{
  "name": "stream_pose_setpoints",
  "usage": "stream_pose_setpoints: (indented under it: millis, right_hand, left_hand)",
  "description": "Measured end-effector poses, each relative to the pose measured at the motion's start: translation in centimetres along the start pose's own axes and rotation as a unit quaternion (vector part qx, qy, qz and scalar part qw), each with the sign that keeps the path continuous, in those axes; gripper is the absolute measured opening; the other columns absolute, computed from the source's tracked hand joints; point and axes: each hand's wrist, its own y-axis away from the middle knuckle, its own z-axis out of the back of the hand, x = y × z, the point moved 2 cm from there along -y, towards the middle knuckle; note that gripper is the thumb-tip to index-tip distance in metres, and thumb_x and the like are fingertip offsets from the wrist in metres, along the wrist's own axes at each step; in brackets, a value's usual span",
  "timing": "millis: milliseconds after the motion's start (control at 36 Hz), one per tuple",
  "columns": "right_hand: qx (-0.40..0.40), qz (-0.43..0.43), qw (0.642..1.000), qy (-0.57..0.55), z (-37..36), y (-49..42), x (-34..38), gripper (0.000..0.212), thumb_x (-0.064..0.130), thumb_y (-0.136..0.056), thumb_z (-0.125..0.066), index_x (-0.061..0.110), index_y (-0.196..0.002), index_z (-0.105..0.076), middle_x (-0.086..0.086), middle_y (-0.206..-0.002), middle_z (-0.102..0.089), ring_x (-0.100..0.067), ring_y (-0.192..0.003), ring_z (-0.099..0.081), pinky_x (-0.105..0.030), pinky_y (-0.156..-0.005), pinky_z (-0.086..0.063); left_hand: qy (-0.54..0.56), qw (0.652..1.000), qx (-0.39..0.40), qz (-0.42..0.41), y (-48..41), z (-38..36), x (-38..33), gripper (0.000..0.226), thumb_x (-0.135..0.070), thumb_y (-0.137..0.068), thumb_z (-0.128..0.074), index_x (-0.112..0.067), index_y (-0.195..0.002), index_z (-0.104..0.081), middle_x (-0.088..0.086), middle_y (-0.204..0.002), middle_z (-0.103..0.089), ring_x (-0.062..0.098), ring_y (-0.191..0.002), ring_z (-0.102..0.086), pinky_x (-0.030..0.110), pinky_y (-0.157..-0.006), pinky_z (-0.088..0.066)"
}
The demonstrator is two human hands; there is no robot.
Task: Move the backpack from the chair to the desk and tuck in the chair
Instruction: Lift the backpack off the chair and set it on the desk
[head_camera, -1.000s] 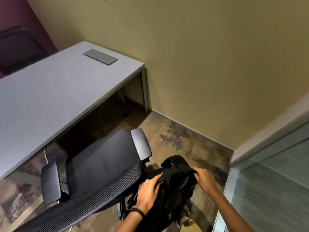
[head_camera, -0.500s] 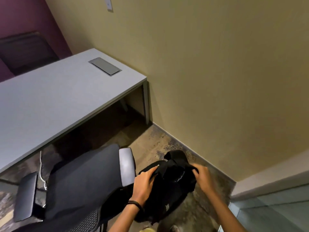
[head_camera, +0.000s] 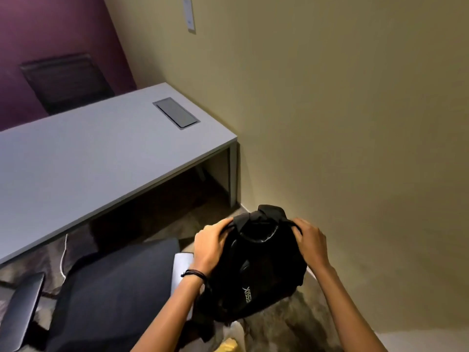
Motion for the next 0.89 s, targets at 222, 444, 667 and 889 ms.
stream_pose_setpoints:
  millis: [222, 444, 667, 889]
  right_hand:
    - [0.001, 0.056, 0.998, 0.016, -0.6, -10.6, 1.9, 0.011, 0.008, -0.088, -0.058, 0.015, -0.09, -0.066, -0.005, -0.083, -0.069, -0.025, -0.074, -0.064, -0.022, -0.054, -0.032]
    - [-0.021, 0.09, 0.995, 0.026, -1.8, -19.9, 4.9, 0.009, 0.009, -0.088, -0.059, 0.014, -0.091, -0.066, -0.004, -0.082, -0.07, -0.024, -0.072, -0.064, -0.019, -0.055, -0.031]
    - [-0.102, 0.182, 0.976, 0.054, -1.6, -28.6, 10.9, 0.003, 0.005, -0.083, -0.066, 0.007, -0.085, -0.066, -0.009, -0.076, -0.071, -0.032, -0.068, -0.062, -0.026, -0.061, -0.038]
    - [-0.237, 0.348, 0.905, 0.054, 0.5, -38.0, 19.3, 0.02, 0.017, -0.085, -0.049, 0.006, -0.074, -0.062, -0.007, -0.063, -0.065, -0.027, -0.05, -0.055, -0.024, -0.062, -0.03]
  left_hand:
    - [0.016, 0.999, -0.034, -0.003, -9.9, 1.5, 0.7, 0.027, -0.028, -0.091, -0.055, -0.032, -0.117, -0.061, 0.0, -0.107, -0.074, 0.022, -0.097, -0.068, 0.036, -0.087, -0.053]
    - [0.005, 0.995, -0.09, -0.037, -19.3, 4.5, 1.8, 0.027, -0.024, -0.089, -0.057, -0.034, -0.115, -0.061, 0.001, -0.1, -0.075, 0.024, -0.089, -0.07, 0.036, -0.085, -0.054]
    - [-0.006, 0.986, -0.157, -0.057, -28.3, 9.8, 2.9, 0.023, -0.039, -0.09, -0.047, -0.037, -0.109, -0.061, -0.001, -0.105, -0.074, 0.026, -0.096, -0.068, 0.039, -0.086, -0.053]
    - [-0.043, 0.947, -0.303, -0.098, -36.8, 17.2, 2.4, 0.028, -0.039, -0.087, -0.047, -0.028, -0.106, -0.064, 0.006, -0.091, -0.076, 0.03, -0.078, -0.07, 0.027, -0.074, -0.047]
